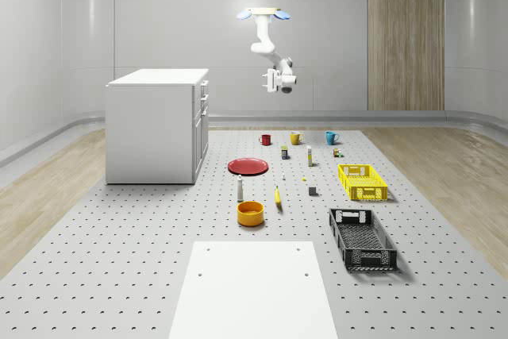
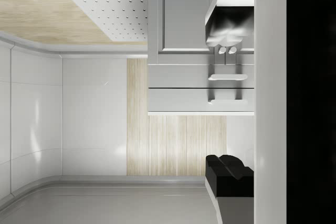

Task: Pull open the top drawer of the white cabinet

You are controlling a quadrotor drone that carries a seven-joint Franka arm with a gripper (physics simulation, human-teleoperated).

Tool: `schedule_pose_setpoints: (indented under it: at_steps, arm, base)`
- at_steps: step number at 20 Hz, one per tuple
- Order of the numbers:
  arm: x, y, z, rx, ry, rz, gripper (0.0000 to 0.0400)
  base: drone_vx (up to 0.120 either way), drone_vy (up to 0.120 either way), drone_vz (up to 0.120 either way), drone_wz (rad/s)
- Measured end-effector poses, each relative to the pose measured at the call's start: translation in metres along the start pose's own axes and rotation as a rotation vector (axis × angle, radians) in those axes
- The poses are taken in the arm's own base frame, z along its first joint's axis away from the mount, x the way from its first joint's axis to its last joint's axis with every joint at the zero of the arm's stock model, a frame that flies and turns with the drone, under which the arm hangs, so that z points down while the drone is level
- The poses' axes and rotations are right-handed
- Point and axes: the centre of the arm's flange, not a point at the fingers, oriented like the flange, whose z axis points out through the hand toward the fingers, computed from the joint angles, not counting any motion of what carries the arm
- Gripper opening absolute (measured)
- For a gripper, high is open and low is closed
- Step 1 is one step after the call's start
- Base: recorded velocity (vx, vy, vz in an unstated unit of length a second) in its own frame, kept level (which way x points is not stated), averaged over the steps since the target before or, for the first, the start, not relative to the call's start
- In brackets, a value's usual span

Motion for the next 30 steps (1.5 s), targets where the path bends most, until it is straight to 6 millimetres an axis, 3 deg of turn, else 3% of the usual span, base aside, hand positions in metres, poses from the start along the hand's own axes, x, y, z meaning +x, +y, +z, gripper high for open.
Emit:
schedule_pose_setpoints:
  at_steps: [22,30]
  arm:
    - [0.0000,0.0000,0.0000,0.000,0.000,0.000,0.0305]
    - [0.0000,0.0000,0.0000,0.000,0.000,0.000,0.0305]
  base:
    - [0.118,0.000,0.007,0.000]
    - [0.085,-0.110,0.000,0.000]
